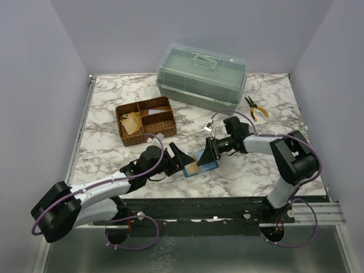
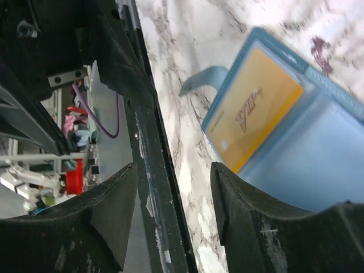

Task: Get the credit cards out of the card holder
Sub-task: Remove the credit card from the card holder.

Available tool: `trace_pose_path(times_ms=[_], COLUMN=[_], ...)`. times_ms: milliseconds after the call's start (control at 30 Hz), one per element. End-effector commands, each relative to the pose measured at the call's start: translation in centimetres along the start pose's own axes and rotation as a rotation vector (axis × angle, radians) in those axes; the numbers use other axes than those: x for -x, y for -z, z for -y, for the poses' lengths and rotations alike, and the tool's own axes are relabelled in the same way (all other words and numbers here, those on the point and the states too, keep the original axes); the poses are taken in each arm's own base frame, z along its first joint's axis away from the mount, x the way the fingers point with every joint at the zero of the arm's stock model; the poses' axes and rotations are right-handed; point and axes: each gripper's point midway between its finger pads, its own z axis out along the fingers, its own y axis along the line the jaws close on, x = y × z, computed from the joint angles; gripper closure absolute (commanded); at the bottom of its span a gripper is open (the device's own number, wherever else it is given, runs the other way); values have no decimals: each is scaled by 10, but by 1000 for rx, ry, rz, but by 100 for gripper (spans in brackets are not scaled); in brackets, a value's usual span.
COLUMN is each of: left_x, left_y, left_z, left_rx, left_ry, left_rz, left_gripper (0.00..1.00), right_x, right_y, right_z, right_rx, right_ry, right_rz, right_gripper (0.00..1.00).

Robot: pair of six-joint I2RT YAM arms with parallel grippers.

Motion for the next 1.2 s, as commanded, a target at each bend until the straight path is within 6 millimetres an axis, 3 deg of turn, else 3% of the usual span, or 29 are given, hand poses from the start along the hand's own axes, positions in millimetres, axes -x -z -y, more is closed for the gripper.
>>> trace_pose_path(times_ms=[0,100,200,333,467,867,1167], left_x=[9,10,12,10,6,8,11], left_y=[-17,-23,-30,-40,-43,-45,-37], left_z=[-17,-30,-30,-33,-41,-74,-77], left_rx=[45,60,54,64,87,191,222], left_ry=[54,65,49,25,29,36,13], left_rz=[123,148,158,142,127,167,180], left_gripper=[21,23,26,38,45,48,47], right_x=[15,14,14,14,16,7,1], right_y=[-1,-2,-4,-7,-7,-12,-13], right_z=[8,18,23,32,36,57,76], right_rx=[-79,-113,-118,-131,-130,-170,-236], right_ry=[-66,-112,-136,-169,-182,-258,-300], right_rz=[89,92,90,74,68,48,36], right_gripper=[42,44,48,57,59,59,60])
